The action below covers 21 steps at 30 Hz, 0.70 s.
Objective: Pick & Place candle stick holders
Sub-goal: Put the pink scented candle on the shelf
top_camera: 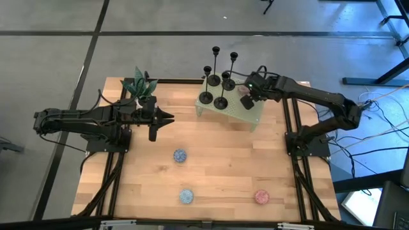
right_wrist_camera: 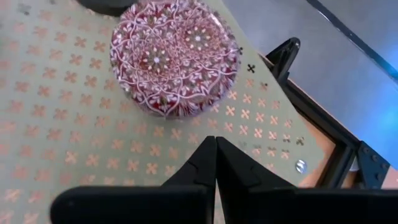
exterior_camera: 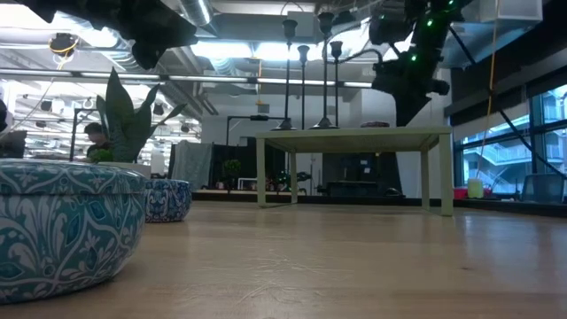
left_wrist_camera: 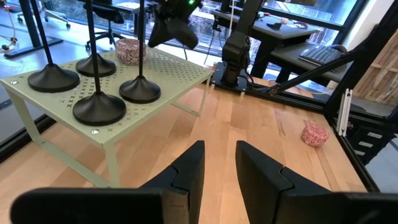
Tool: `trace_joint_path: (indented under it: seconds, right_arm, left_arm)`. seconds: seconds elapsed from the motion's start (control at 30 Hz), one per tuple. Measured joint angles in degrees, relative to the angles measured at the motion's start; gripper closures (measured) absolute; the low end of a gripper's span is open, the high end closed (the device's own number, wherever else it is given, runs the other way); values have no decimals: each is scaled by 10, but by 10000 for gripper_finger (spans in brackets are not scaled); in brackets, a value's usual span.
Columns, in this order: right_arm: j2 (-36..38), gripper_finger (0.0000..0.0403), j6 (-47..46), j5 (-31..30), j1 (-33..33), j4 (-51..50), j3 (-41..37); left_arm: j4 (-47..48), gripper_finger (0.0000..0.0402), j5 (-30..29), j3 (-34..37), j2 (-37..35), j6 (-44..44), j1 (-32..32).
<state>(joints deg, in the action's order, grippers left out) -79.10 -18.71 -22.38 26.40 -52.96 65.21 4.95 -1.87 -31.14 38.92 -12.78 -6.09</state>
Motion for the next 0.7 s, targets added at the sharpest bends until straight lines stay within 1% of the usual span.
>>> trace_joint_path:
  seconds: [0.2,0.37,0.47,0.6,0.7]
  right_arm:
    - [72,393,-20,-1,-22,-6,0]
    - [142,393,-79,-1,-62,-81,0]
    - [178,393,-129,-1,-115,-111,0]
    - [212,393,-194,-1,-218,-110,0]
    - [220,393,-239,-10,-297,-110,0]
  left_arm:
    - [0,315,0,0,0,0,0]
    - [0,315,0,0,0,0,0]
    - [0,315,0,0,0,0,0]
    - [0,315,0,0,0,0,0]
    - [0,315,-1,0,0,0,0]
